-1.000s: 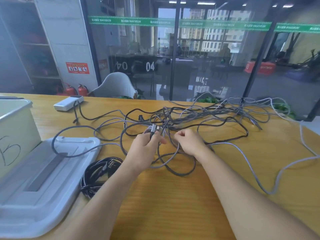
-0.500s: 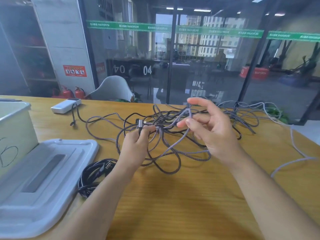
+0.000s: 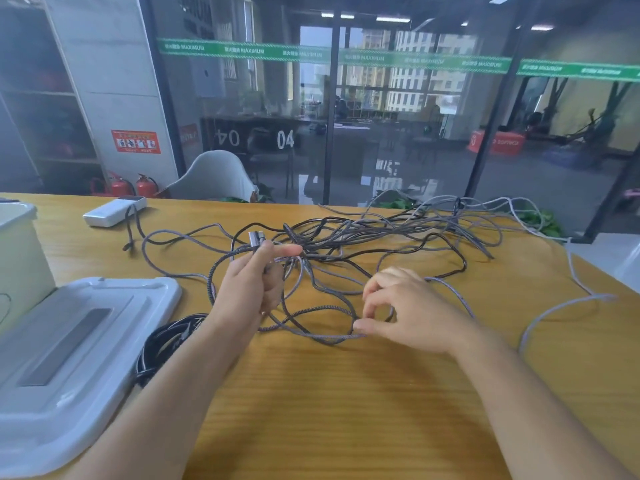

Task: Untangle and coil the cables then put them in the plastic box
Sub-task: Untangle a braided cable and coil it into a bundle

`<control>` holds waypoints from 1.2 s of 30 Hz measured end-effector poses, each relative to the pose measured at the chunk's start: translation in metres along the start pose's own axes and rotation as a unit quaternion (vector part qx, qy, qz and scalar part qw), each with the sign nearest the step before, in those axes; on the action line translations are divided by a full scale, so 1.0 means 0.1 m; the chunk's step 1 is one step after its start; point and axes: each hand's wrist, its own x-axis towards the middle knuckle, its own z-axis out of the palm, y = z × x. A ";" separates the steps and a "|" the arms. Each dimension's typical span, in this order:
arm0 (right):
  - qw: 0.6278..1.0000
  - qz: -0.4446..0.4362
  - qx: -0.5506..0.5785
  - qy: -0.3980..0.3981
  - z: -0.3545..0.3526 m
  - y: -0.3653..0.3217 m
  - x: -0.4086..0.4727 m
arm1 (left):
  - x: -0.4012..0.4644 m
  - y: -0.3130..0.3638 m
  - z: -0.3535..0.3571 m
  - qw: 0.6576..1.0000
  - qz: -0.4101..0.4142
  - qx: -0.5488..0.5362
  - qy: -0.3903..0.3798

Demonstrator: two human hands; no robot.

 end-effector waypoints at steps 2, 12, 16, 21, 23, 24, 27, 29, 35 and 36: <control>0.999 -0.003 0.003 -0.034 -0.03 0.00 -0.03 | -0.02 0.08 0.00 0.998 -0.012 -0.051 -0.019; 0.967 -0.146 0.209 -0.029 0.19 -0.63 -0.05 | -0.23 0.32 0.15 0.973 -0.069 -0.138 -0.173; 0.966 -0.068 0.186 -0.168 0.11 -0.38 -0.03 | -0.22 0.36 0.11 0.966 -0.088 -0.141 -0.199; 0.960 -0.004 0.263 -0.100 -0.30 0.13 -0.14 | -0.21 0.36 0.07 0.956 -0.101 -0.150 -0.231; 0.966 0.024 0.246 -0.073 -0.38 0.29 -0.18 | -0.20 0.35 0.05 0.949 -0.100 -0.159 -0.254; 0.969 0.041 0.235 -0.066 -0.38 0.35 -0.18 | -0.20 0.34 0.04 0.945 -0.103 -0.162 -0.266; 0.982 0.076 0.172 -0.006 -0.28 0.34 -0.11 | -0.20 0.31 0.05 0.935 -0.114 -0.153 -0.300; 0.987 0.072 0.101 0.102 -0.22 0.25 -0.04 | -0.20 0.30 0.08 0.930 -0.124 -0.144 -0.314; 0.928 -0.014 0.023 0.372 -0.06 -0.19 0.06 | -0.22 0.24 0.16 0.934 -0.138 -0.105 -0.311; 0.920 -0.013 0.034 0.390 -0.02 -0.23 0.07 | -0.22 0.23 0.16 0.936 -0.135 -0.093 -0.310</control>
